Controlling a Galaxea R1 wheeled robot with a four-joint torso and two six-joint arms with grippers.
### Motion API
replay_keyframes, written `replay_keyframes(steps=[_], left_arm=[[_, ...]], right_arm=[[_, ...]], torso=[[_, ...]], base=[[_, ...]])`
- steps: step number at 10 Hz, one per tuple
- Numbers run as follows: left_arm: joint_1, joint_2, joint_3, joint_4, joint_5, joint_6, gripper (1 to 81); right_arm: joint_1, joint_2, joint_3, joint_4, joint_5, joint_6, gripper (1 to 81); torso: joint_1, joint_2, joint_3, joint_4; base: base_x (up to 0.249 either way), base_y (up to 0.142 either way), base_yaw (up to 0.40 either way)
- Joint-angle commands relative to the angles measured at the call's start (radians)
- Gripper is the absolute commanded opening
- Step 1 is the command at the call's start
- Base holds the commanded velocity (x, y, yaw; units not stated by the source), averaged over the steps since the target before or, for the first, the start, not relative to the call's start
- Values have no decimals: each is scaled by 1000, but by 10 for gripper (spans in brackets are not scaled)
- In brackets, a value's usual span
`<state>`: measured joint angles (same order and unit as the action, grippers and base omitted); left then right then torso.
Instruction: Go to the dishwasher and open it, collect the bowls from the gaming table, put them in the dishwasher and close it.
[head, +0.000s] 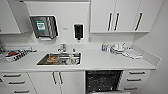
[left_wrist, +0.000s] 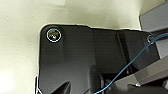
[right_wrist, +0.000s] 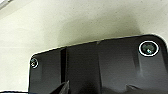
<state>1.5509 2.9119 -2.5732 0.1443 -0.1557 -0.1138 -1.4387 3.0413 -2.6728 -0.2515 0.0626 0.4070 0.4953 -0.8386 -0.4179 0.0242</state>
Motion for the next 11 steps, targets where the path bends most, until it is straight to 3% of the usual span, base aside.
replay_keyframes(steps=[1, 2, 3, 6, 8, 11], left_arm=[[-27, -6, 4, -3, 53, -6, 811], [-27, -6, 4, -2, 53, -6, 811], [-25, -8, 4, 0, 53, -4, 811], [-25, -16, 4, 0, 53, -4, 811], [-25, -14, 4, -3, 53, -4, 811], [-21, -11, 4, -5, 51, -4, 811]], right_arm=[[43, -3, 4, -18, -41, -5, 811], [42, -2, 4, -23, -41, -5, 811], [42, -2, 7, -25, -41, -5, 811], [40, 3, 10, -25, -41, -5, 811], [36, 3, 5, -26, -41, -5, 811], [39, 0, 5, -26, -41, -5, 811]], torso=[[-62, 96, 68, 0], [-84, 130, 76, 0], [-108, 166, 40, 0], [-169, 259, 53, 0], [-214, 329, 154, 0], [-267, 413, 221, 0]], base=[[0, 0, 0], [0, 0, 0], [0, 0, 0], [0, 0, 0], [0, 0, 0], [0, 0, 0]])
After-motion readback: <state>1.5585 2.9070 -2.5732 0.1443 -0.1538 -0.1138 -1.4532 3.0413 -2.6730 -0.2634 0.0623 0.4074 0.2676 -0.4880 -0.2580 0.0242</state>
